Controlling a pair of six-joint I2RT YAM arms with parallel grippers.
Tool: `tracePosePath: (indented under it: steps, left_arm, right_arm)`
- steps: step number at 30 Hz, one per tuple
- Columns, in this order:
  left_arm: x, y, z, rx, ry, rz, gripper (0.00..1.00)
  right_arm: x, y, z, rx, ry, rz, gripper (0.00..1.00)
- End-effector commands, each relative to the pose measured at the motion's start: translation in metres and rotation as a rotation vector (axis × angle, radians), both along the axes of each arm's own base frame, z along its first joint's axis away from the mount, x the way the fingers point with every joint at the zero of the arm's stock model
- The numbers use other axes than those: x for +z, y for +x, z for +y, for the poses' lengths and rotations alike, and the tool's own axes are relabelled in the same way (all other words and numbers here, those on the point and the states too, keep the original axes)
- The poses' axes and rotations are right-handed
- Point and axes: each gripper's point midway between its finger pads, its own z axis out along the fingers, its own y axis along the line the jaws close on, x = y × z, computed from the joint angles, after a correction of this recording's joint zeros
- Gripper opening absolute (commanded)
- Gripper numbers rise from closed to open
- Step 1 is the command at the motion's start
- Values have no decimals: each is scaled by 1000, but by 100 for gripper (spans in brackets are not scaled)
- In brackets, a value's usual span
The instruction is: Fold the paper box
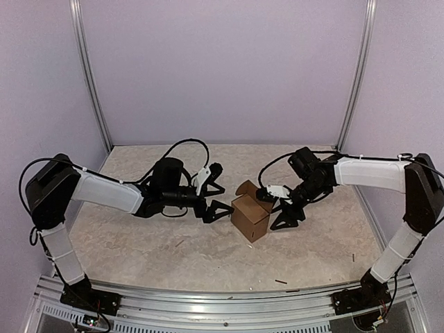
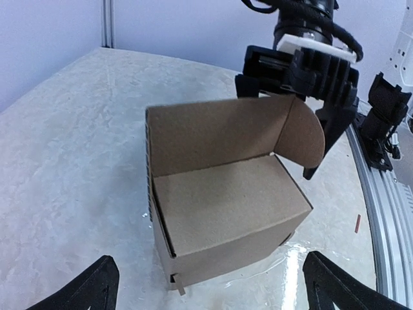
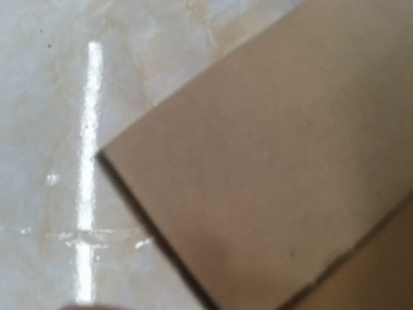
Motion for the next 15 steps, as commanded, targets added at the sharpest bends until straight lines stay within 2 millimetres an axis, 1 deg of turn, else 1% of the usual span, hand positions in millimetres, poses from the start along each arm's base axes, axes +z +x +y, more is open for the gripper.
tracePosePath:
  steps: [1,2,3,4,5,6,8,9,10,11,12,14,15]
  left_arm:
    - [37,19,3,119,29,-78,98]
    - [42,22,2,126,49,-85,98]
    - [53,27,-1,129,56,-107,97]
    - [57,30,-2,126,75,-112,96]
    - [64,33,-5,118,87,-120,94]
    - [65,37,-7,110,108,-114,91]
    - [68,42,-13,89,143,-93,79]
    - [59,42,-15,71,174,-57,74]
    - [60,45,-17,67,188,-44,68]
    - [55,46,-19,63,212,-20,65]
    - [53,47,-21,58,227,-4,62]
    - [44,47,-23,54,256,20,61]
    - [44,46,-25,50,262,21,60]
  right_arm:
    - [10,-10,-13,27,-42,-44,67]
    - [13,-9,-15,26,-41,-56,67]
    - [17,-8,-16,24,-39,-70,67]
    - [22,-6,-17,21,-33,-83,67]
    - [27,-4,-18,17,-26,-95,66]
    - [32,-3,-19,13,-19,-104,65]
    - [39,-1,-20,8,-9,-121,64]
    - [41,-1,-20,7,-9,-126,63]
    - [43,-1,-20,5,-7,-128,62]
    - [45,-1,-20,1,-7,-129,60]
    - [46,0,-20,-4,-7,-133,58]
    - [48,5,-22,-22,-18,-159,55]
    - [49,7,-22,-27,-21,-173,54]
